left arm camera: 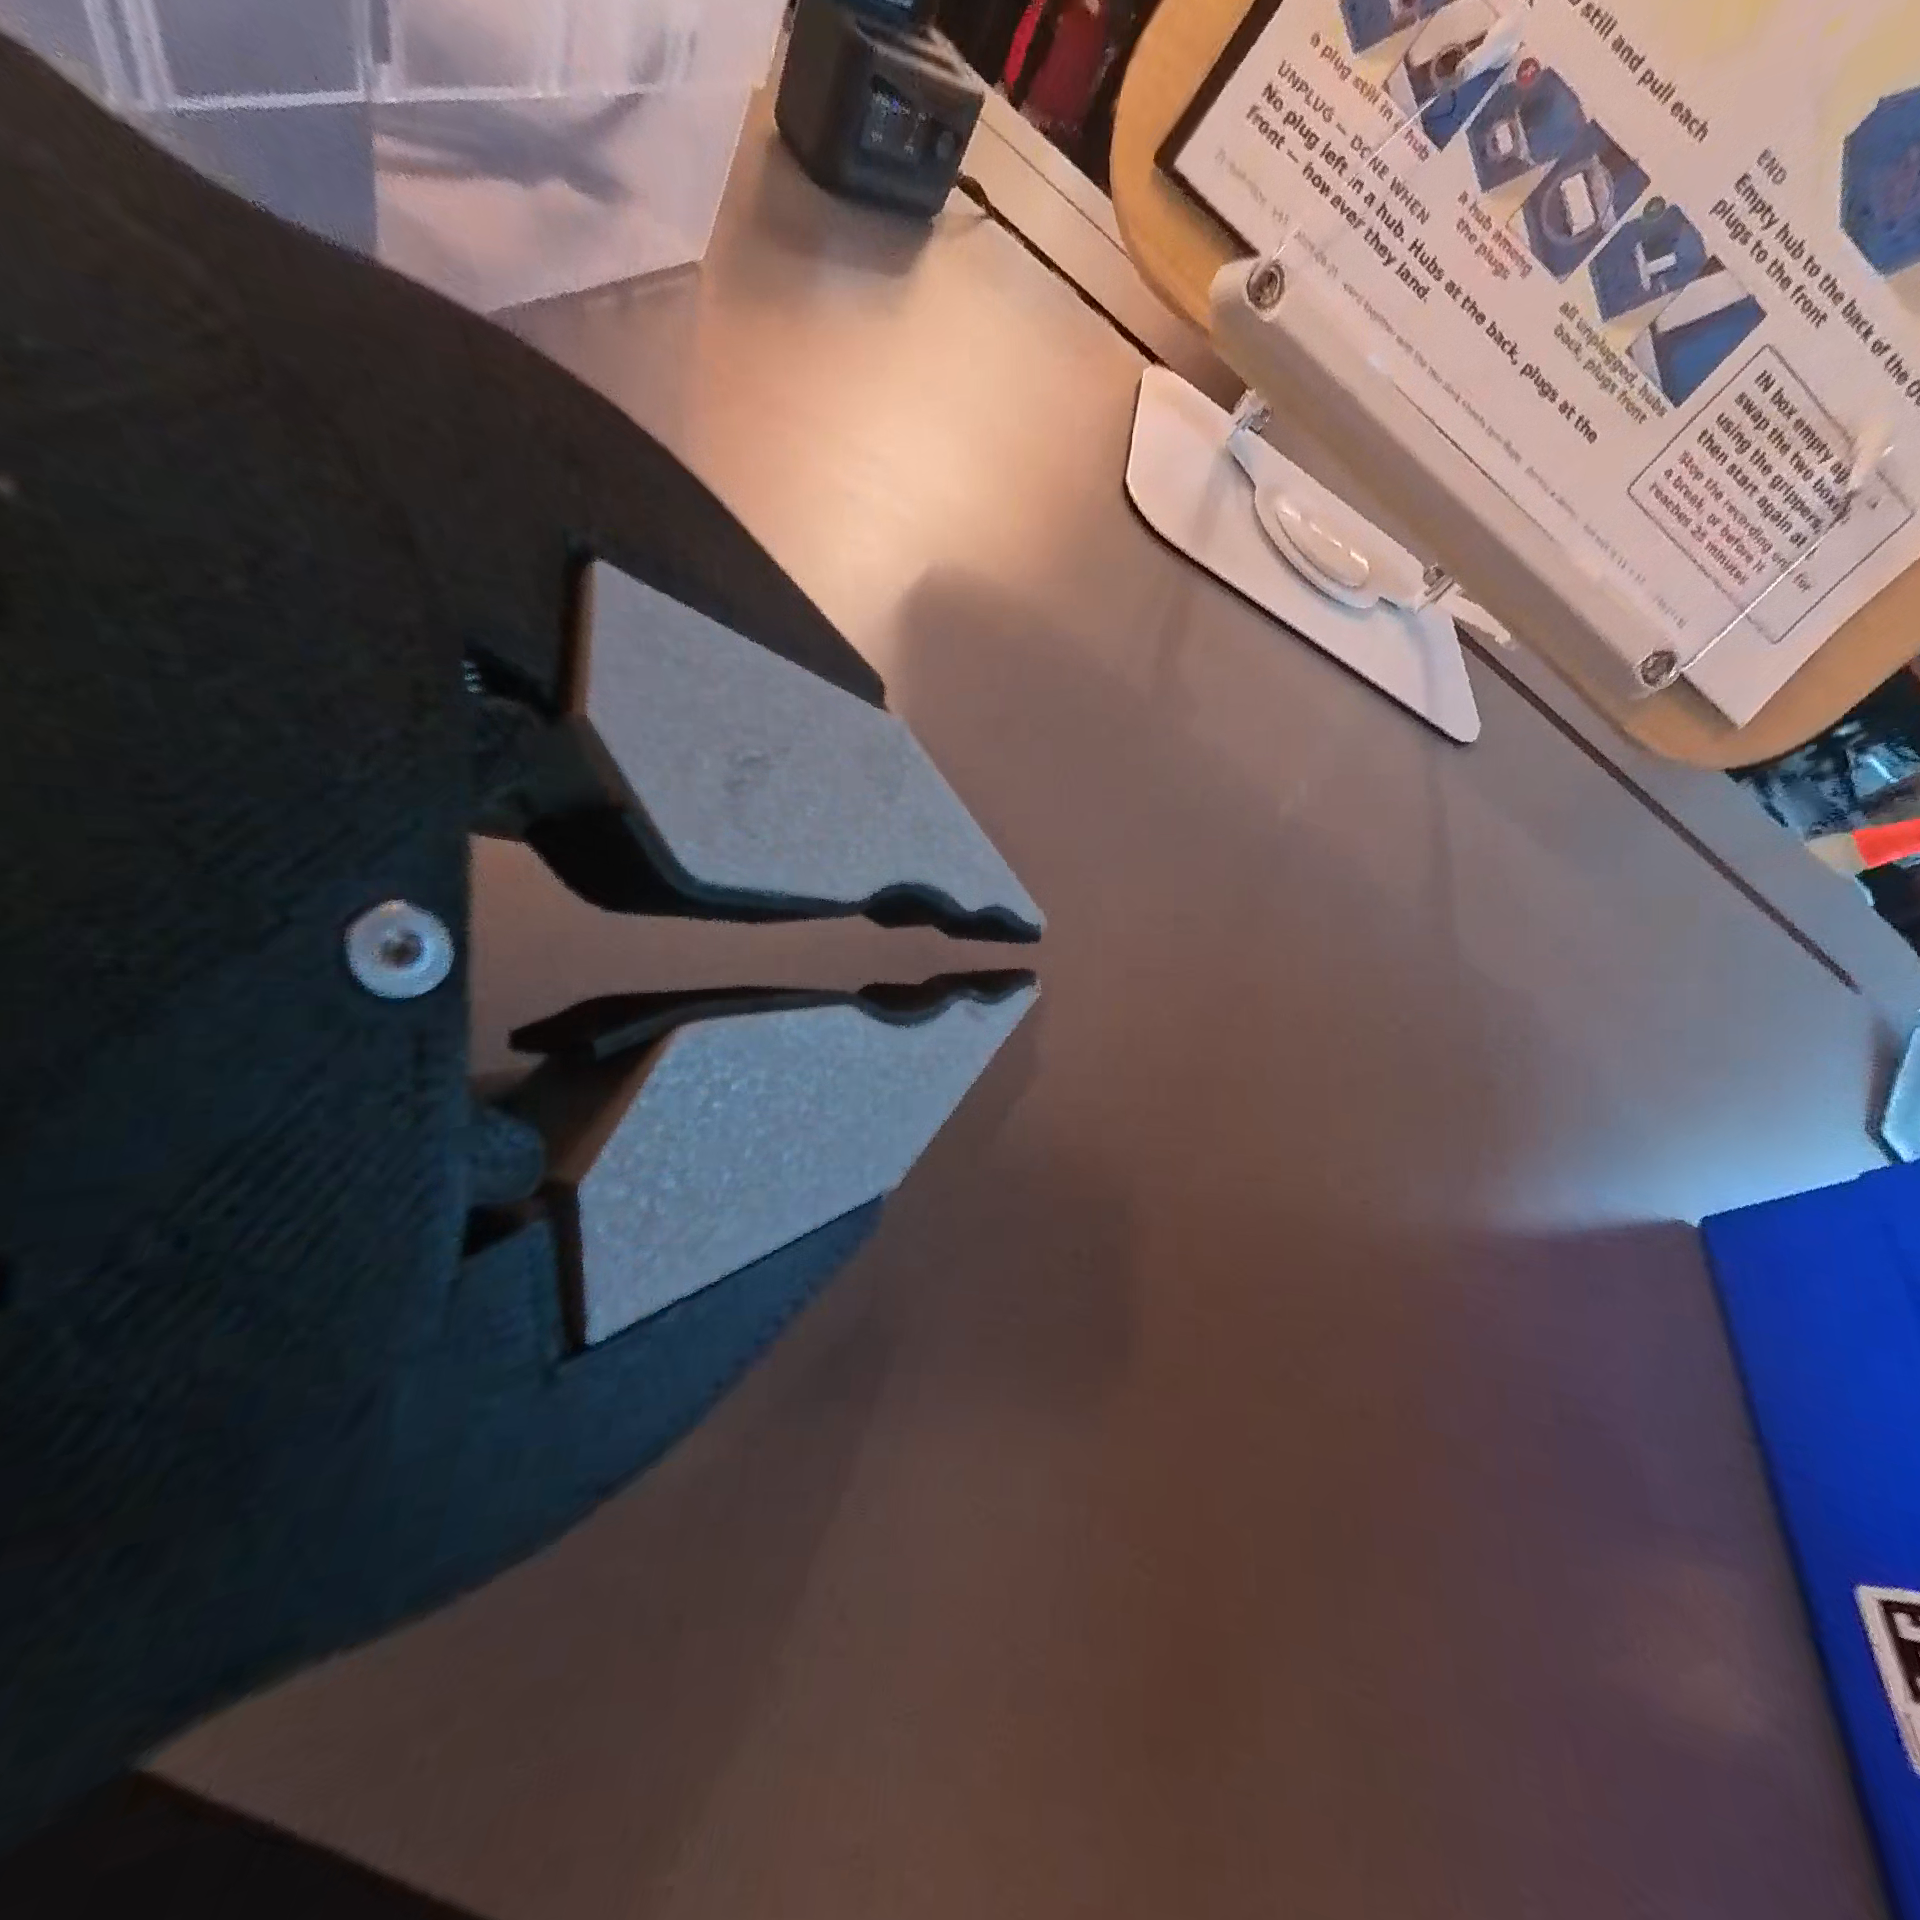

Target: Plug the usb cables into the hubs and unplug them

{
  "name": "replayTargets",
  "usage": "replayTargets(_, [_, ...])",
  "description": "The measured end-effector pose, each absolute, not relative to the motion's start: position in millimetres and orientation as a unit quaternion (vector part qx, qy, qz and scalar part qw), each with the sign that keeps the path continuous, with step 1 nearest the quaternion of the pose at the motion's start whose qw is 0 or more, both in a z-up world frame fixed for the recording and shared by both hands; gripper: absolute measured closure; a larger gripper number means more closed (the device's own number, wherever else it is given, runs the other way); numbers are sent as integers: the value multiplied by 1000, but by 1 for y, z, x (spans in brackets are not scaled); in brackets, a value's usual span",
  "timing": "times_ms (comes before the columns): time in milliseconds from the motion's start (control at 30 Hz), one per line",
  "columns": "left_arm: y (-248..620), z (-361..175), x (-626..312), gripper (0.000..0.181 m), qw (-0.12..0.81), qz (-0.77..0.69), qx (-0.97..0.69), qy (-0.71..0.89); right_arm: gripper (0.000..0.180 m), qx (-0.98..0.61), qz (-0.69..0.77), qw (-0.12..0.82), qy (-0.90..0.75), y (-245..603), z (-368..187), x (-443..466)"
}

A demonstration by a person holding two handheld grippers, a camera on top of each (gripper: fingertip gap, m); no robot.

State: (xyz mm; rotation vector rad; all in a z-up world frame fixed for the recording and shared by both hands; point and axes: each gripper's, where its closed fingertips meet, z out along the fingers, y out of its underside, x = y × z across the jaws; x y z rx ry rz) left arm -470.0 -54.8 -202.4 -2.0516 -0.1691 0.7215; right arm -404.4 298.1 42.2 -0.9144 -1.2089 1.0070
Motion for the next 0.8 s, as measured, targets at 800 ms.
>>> replayTargets(800, [-53,-208,-470,179,449,283,-845,-68,146,-485,-50,263,-833,389,-160,-459])
